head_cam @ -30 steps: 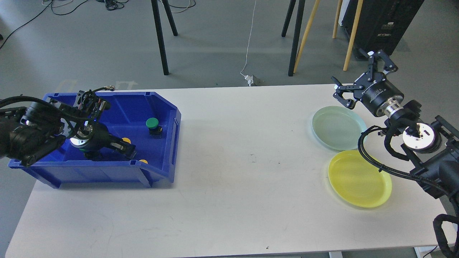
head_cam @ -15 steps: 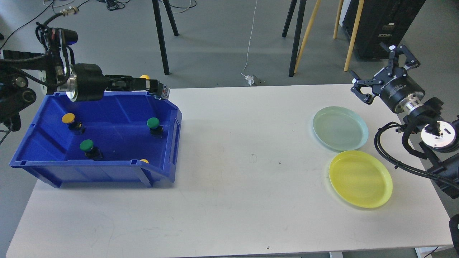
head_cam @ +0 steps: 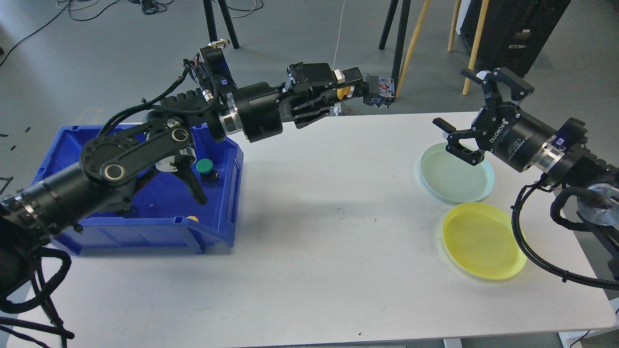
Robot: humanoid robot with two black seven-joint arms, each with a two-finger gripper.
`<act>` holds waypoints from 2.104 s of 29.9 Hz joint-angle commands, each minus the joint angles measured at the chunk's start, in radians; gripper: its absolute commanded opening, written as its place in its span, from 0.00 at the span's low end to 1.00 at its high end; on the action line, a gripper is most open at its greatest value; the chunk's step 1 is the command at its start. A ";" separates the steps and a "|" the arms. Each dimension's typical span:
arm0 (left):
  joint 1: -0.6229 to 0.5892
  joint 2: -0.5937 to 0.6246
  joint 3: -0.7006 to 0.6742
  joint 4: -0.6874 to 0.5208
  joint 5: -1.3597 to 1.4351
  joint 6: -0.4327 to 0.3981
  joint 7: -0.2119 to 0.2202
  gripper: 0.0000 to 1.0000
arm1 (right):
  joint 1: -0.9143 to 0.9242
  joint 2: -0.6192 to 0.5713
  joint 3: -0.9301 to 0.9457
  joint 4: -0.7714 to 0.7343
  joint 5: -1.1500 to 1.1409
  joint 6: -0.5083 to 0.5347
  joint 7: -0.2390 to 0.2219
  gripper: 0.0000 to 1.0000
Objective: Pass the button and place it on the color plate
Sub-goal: 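Lift the button and extend it toward the right gripper, then close the right gripper on the button and open the left gripper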
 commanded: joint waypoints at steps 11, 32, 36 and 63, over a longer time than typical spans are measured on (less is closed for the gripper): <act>0.007 -0.020 -0.006 0.020 -0.009 0.000 0.000 0.09 | 0.191 0.092 -0.167 -0.011 0.008 0.000 0.046 1.00; 0.007 -0.027 -0.010 0.036 -0.014 0.000 0.000 0.09 | 0.194 0.079 -0.193 0.003 0.014 0.000 0.060 0.92; 0.007 -0.027 -0.010 0.036 -0.014 0.000 0.000 0.09 | 0.195 0.079 -0.193 0.006 0.014 0.000 0.061 0.90; 0.007 -0.033 -0.025 0.065 -0.052 0.000 0.000 0.09 | 0.278 0.076 -0.273 0.009 0.007 0.000 0.061 0.60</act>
